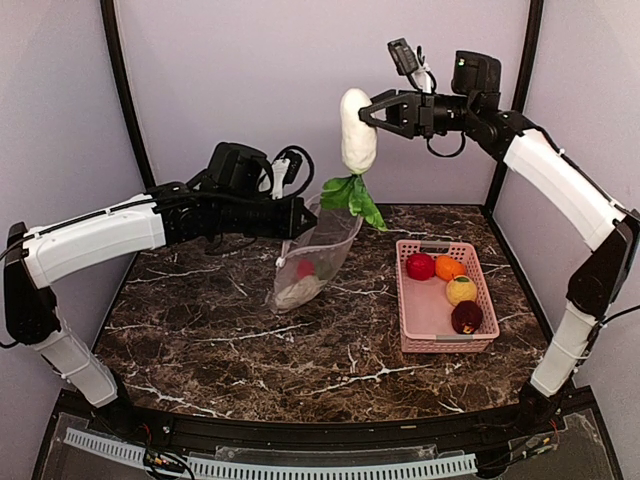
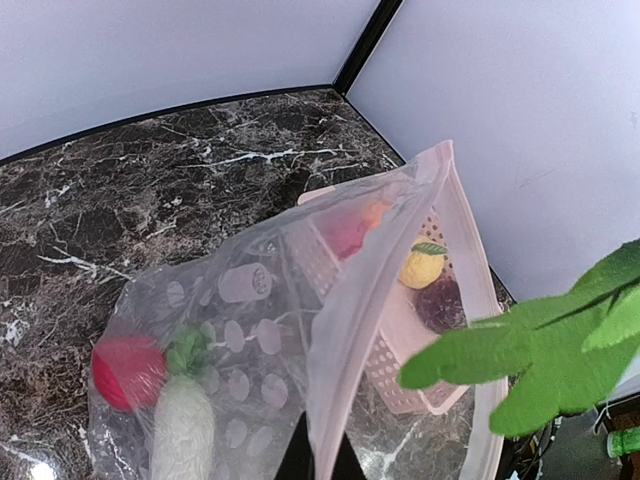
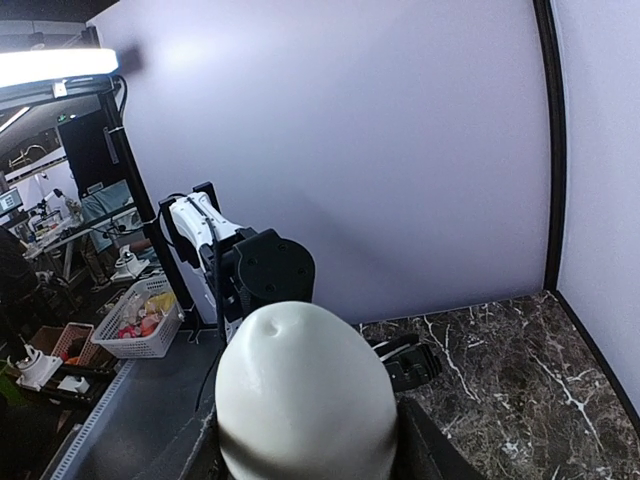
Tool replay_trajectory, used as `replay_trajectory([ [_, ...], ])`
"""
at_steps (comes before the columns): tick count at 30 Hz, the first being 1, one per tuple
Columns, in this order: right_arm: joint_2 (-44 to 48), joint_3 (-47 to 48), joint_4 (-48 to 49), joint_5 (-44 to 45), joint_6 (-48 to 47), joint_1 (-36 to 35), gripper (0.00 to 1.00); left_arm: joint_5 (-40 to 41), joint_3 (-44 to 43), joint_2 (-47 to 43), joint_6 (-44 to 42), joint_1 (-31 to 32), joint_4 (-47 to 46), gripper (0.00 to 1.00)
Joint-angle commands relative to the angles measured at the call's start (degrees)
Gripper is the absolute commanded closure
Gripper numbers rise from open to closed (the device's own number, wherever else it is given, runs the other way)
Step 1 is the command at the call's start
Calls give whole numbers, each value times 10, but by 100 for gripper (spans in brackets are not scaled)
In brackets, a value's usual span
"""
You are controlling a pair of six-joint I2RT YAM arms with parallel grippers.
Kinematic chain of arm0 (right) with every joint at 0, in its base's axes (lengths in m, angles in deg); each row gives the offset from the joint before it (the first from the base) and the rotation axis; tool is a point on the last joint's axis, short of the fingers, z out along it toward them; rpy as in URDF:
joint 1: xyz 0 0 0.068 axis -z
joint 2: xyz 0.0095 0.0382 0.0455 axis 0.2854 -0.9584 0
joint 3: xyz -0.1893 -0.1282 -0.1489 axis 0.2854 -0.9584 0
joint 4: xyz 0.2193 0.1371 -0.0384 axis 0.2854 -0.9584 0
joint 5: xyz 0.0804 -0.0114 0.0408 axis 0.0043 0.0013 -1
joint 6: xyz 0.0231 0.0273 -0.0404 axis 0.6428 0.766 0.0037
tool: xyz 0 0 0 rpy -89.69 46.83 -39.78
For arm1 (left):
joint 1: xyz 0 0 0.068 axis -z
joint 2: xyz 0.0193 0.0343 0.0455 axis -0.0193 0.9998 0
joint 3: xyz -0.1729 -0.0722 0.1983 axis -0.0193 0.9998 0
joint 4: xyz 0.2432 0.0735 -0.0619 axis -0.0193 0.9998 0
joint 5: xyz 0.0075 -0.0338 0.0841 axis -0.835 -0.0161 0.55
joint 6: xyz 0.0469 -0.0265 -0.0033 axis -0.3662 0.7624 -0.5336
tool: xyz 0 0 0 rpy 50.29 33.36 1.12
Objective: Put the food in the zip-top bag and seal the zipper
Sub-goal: Place the fake vegetable in the zipper food storage bag.
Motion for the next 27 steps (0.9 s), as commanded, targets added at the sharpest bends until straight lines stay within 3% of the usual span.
replay_trajectory([
  [1,-7,-12,82,-23,62,-5,100,1,-11,0,15,-2,-28,98],
  [10,-22,-78,177,2,107,-6,100,0,-4,-4,22,-2,-45,98],
  [17,-45,-87,177,16,107,-14,100,-1,3,-9,38,-5,-61,99],
  [27,-4,-173,172,83,61,-26,100,10,37,-34,61,-13,-92,99],
])
